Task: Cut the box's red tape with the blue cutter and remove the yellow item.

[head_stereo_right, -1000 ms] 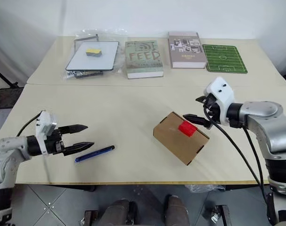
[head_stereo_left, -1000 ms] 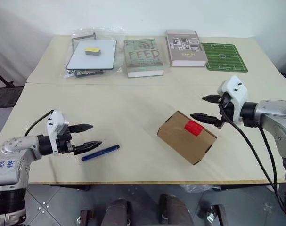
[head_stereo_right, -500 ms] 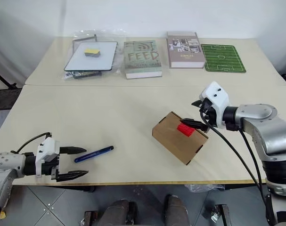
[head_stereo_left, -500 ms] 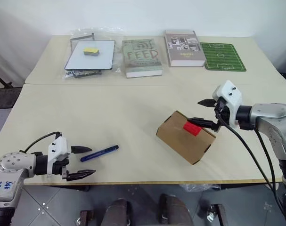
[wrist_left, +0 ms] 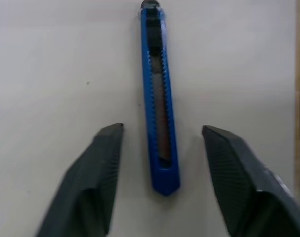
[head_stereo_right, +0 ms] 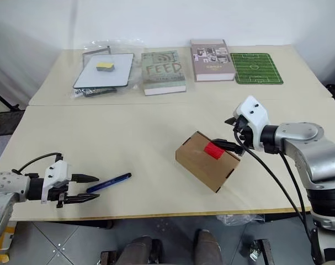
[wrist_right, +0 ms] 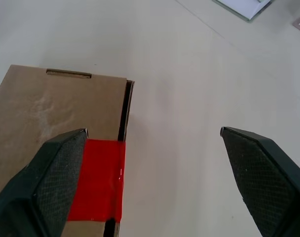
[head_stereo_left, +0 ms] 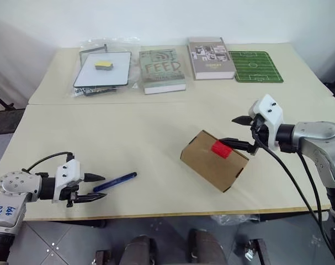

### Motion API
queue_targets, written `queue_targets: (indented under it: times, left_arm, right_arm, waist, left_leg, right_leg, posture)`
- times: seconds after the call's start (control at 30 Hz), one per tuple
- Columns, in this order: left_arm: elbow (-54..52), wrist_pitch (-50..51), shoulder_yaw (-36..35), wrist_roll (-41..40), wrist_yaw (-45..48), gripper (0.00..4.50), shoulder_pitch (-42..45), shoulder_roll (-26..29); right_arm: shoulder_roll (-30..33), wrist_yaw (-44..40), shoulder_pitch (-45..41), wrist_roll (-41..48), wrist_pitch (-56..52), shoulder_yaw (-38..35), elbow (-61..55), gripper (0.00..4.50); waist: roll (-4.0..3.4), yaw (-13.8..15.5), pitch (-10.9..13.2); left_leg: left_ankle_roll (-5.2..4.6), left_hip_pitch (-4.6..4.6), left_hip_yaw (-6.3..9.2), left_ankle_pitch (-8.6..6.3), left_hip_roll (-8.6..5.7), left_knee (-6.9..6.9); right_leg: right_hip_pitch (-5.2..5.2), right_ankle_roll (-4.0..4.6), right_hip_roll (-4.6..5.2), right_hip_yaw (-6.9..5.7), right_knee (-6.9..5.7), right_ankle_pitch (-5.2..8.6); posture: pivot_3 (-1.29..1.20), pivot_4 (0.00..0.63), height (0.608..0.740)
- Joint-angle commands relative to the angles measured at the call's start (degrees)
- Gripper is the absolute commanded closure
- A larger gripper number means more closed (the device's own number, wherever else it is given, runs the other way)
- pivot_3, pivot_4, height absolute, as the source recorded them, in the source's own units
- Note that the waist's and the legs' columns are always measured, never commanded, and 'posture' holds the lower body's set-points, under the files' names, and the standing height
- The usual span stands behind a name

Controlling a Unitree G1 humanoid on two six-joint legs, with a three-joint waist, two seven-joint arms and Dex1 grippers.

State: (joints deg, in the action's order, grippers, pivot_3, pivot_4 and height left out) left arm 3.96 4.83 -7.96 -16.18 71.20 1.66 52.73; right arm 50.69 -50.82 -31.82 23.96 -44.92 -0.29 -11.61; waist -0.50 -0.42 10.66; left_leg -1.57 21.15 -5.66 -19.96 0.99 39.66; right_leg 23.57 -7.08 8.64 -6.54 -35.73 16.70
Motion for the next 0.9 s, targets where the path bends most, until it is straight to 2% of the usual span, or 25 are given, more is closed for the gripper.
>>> queue_targets:
  times: [0.03, 0.33, 0.5, 0.63, 0.7, 0.9]
  left_arm:
    - [2.3, 1.0, 4.6, 3.6, 0.7, 3.0, -2.1, 0.4]
    - [1.1, -0.2, 5.9, 3.7, -0.2, 3.0, -1.5, -0.3]
    - [-1.4, 1.5, 6.5, 3.1, -1.0, 4.03, -2.5, -0.6]
    - [-3.3, 1.9, 6.8, 2.6, -0.7, 4.03, -3.2, -0.8]
    - [-3.7, 2.5, 7.0, 2.7, -0.8, 4.03, -3.3, -0.8]
    - [-6.1, 2.0, 7.3, 3.5, -1.7, 4.03, -4.2, -0.9]
  right_arm:
    - [0.1, 0.3, 0.5, 0.4, 0.3, -1.8, -2.1, 0.0]
    - [0.0, 0.8, 0.1, 0.3, 0.4, -1.8, -1.6, 0.0]
    - [0.8, -0.4, -0.1, 1.4, -1.3, -0.6, -5.1, 0.0]
    - [0.2, -1.7, -1.4, 3.6, -4.7, 2.2, -11.9, 0.0]
    - [-1.2, -0.9, -3.2, 4.6, -6.6, 3.9, -14.7, 0.0]
    - [-10.8, 3.5, -12.6, 7.2, -14.5, 12.3, -21.0, 0.0]
  waist:
    - [-0.06, -0.1, 0.0]
    - [-0.39, -0.2, -0.2]
    - [-0.44, -0.1, -0.3]
    - [-0.54, 0.1, -0.3]
    - [-0.54, 0.2, -0.3]
    - [-0.58, 0.2, -0.4]
  left_leg:
    - [-0.01, -0.02, -0.02, -0.01, 0.01, -0.01]
    - [-0.14, -0.08, -0.21, -0.12, 0.01, -0.01]
    - [-0.17, -0.08, -0.24, -0.18, 0.0, -0.01]
    - [-0.18, -0.08, -0.27, -0.28, 0.01, -0.01]
    - [-0.2, -0.07, -0.26, -0.31, 0.01, -0.01]
    - [-0.18, -0.07, -0.27, -0.33, 0.02, 0.0]
  right_leg:
    - [0.0, 0.0, -0.01, 0.0, 0.0, 0.0]
    - [0.02, -0.01, 0.02, 0.11, 0.06, 0.0]
    - [0.02, -0.02, 0.03, 0.14, 0.09, -0.01]
    - [0.04, -0.02, 0.03, 0.15, 0.11, -0.01]
    - [0.04, -0.02, 0.03, 0.14, 0.12, -0.01]
    - [0.08, -0.02, 0.06, 0.17, 0.12, -0.01]
  posture:
    - [0.0, 0.15, 0.74]
    - [0.0, 0.15, 0.74]
    - [0.0, 0.15, 0.74]
    - [0.0, 0.15, 0.74]
    - [0.0, 0.15, 0.74]
    - [0.0, 0.15, 0.74]
